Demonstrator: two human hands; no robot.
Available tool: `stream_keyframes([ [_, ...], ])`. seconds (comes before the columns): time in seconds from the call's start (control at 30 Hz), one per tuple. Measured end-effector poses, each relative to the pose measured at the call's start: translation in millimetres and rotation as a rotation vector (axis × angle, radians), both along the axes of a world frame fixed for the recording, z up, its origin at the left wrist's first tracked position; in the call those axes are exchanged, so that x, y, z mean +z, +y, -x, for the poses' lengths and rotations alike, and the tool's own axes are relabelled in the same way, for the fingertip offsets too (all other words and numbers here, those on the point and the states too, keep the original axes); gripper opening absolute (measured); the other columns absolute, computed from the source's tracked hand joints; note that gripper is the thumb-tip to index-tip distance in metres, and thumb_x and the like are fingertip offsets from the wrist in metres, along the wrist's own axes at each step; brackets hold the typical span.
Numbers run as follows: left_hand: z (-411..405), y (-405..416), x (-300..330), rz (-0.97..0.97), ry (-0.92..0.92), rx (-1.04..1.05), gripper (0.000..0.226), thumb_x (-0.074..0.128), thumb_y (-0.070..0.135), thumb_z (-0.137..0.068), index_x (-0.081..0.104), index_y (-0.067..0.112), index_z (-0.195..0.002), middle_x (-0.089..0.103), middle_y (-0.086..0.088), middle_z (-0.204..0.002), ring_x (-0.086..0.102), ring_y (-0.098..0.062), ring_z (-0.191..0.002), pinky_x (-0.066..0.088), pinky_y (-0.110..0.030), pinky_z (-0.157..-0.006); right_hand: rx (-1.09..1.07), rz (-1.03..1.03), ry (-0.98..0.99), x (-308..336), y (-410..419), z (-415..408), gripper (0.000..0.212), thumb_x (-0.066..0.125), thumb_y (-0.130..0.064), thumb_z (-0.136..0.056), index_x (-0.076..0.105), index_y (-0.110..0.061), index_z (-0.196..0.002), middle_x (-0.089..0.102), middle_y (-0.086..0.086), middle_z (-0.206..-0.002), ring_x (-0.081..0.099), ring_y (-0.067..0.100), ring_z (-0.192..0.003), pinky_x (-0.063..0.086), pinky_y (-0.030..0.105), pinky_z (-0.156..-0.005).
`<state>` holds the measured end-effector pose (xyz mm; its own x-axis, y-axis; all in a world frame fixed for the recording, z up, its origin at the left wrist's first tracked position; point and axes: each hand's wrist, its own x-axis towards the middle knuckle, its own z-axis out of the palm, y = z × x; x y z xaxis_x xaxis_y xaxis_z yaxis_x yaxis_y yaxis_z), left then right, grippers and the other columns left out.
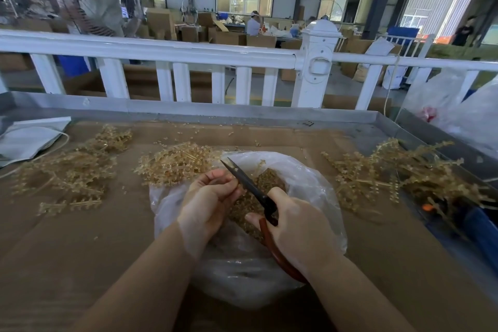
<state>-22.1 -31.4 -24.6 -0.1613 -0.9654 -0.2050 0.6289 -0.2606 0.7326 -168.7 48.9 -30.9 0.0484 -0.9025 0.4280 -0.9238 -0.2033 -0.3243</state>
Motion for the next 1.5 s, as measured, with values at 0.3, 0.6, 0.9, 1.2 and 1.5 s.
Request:
stream_keyframes([
  [0.3, 1.4, 2.3, -1.8, 0.000, -0.049, 0.012, 0.031, 0.048, -0.022, -0.082, 0.051, 0.008, -0.081, 0.061, -0.008, -0.070, 0.063, -0.019, -0.068, 0.054, -0.022, -0.051, -0.002, -0.056, -0.056, -0.9, -1.3, -1.1, 0.035, 0.047, -0.064, -0.085, 0.046, -0.030, -0.090, 0.060, -0.010, -0.076, 0.060, 0.010, -0.074, 0.053, 0.031, -0.071],
  [0.6, 1.0, 2.7, -3.4, -0.006, -0.050, 0.003, 0.031, 0.047, -0.023, -0.082, 0.051, 0.009, -0.080, 0.061, -0.007, -0.068, 0.062, -0.019, -0.070, 0.055, -0.021, -0.052, -0.008, -0.091, -0.078, 1.2, -1.2, -1.9, 0.036, 0.050, -0.063, -0.086, 0.050, -0.028, -0.090, 0.062, -0.008, -0.078, 0.061, 0.013, -0.075, 0.054, 0.033, -0.072],
  [0.9, 1.9, 5.1, -6.1, 0.022, -0.029, -0.007, 0.037, 0.044, -0.023, -0.082, 0.054, 0.012, -0.087, 0.059, -0.008, -0.078, 0.059, -0.018, -0.072, 0.056, -0.024, -0.053, -0.025, -0.051, -0.252, 5.6, 0.6, 0.9, 0.034, 0.060, -0.058, -0.082, 0.043, -0.031, -0.070, 0.048, -0.014, -0.059, 0.052, 0.000, -0.062, 0.038, 0.013, -0.055],
  [1.2, 4.2, 11.7, -5.1, 0.098, -0.093, -0.065, 0.035, 0.044, -0.014, -0.084, 0.064, 0.014, -0.091, 0.060, -0.003, -0.064, 0.058, -0.015, -0.056, 0.050, -0.030, -0.060, -0.052, -0.110, -0.166, 6.4, -4.4, -2.1, 0.024, 0.061, -0.054, -0.085, 0.047, -0.034, -0.083, 0.049, -0.015, -0.066, 0.048, 0.000, -0.063, 0.030, 0.011, -0.053],
  [1.5, 6.0, 10.6, -8.2, 0.060, -0.074, -0.013, 0.019, 0.052, -0.013, -0.085, 0.061, -0.001, -0.097, 0.065, -0.014, -0.087, 0.065, -0.021, -0.075, 0.058, -0.024, -0.060, -0.070, -0.126, -0.127, 2.3, -4.4, -1.9, 0.025, 0.059, -0.057, -0.084, 0.048, -0.034, -0.086, 0.052, -0.015, -0.070, 0.050, 0.003, -0.067, 0.032, 0.013, -0.055],
])
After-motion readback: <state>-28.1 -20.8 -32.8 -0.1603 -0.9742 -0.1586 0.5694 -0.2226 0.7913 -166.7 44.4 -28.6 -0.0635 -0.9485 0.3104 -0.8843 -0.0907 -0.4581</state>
